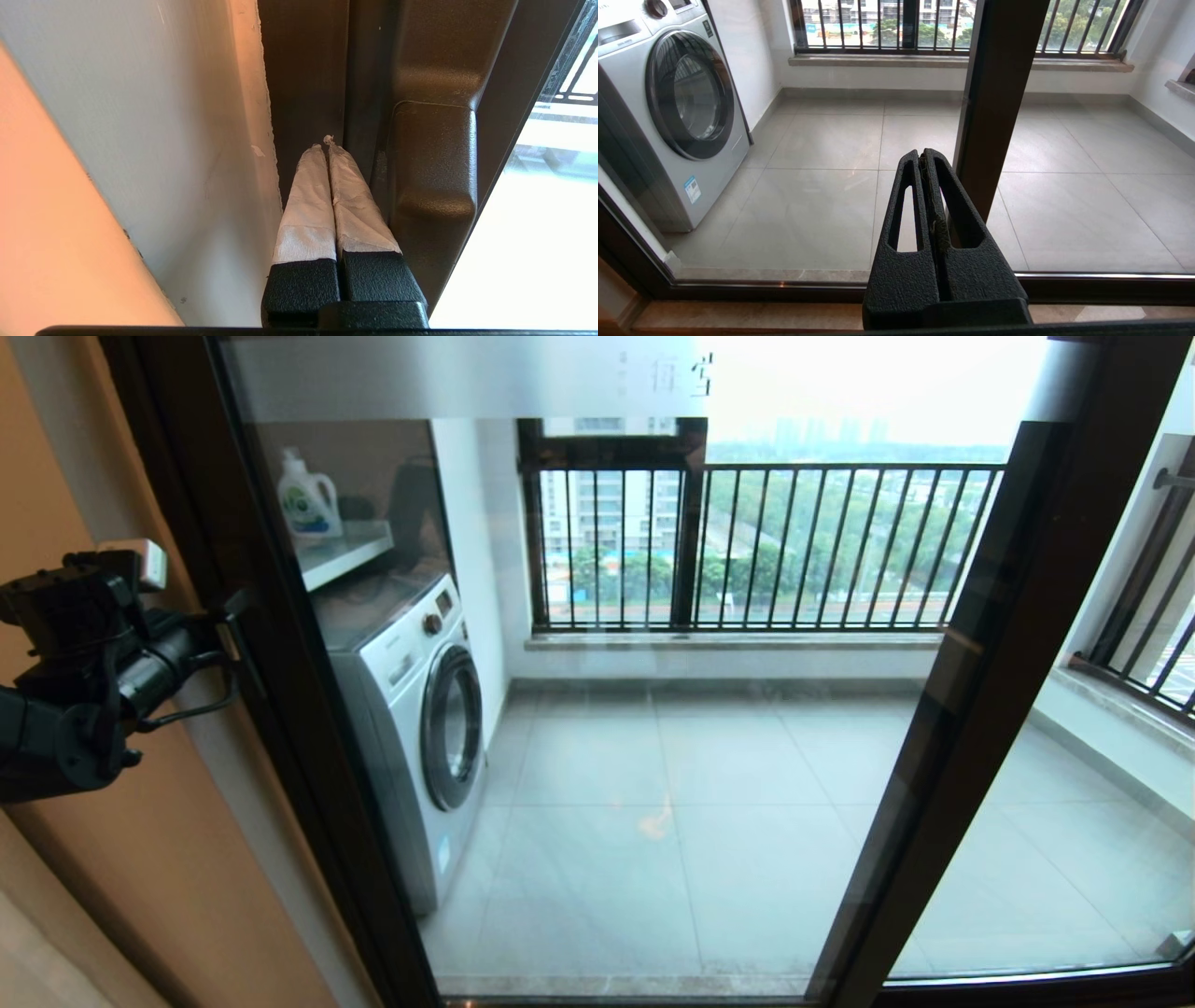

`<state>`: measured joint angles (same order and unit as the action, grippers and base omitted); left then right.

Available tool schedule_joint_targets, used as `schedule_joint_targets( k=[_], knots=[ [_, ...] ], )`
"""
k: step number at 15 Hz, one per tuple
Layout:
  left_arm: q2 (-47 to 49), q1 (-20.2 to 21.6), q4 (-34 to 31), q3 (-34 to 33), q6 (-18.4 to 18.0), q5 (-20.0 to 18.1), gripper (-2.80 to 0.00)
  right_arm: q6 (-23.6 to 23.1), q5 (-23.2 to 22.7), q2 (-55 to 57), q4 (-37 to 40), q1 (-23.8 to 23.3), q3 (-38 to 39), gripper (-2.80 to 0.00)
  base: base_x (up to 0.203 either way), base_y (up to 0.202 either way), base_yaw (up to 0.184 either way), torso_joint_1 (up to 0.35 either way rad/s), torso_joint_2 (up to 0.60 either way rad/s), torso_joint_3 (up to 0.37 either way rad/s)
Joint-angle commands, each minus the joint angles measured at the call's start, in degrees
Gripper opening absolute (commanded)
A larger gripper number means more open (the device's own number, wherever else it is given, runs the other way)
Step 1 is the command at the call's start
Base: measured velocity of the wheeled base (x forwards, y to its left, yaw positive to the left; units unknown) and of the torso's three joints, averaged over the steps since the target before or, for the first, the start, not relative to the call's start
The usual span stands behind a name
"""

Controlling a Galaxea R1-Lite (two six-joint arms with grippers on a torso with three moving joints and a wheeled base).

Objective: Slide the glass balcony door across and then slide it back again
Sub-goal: Open the slid door

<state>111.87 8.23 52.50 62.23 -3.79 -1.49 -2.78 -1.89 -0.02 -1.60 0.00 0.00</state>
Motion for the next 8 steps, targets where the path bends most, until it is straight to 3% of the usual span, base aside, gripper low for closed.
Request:
schedule_joint_targets(
  k=[1, 8],
  knots=[
    [-0.3, -3.4, 0.4, 0.0, 0.0, 0.0, -2.80, 0.0, 0.0, 0.0, 0.0, 0.0, 0.7, -2.80, 0.000, 0.000, 0.000, 0.000, 0.00, 0.000],
    [-0.5, -4.0, 0.4, -1.1, 0.1, 0.0, -2.80, 0.0, 0.0, 0.0, 0.0, 0.0, 0.7, -2.80, 0.000, 0.000, 0.000, 0.000, 0.00, 0.000]
  ],
)
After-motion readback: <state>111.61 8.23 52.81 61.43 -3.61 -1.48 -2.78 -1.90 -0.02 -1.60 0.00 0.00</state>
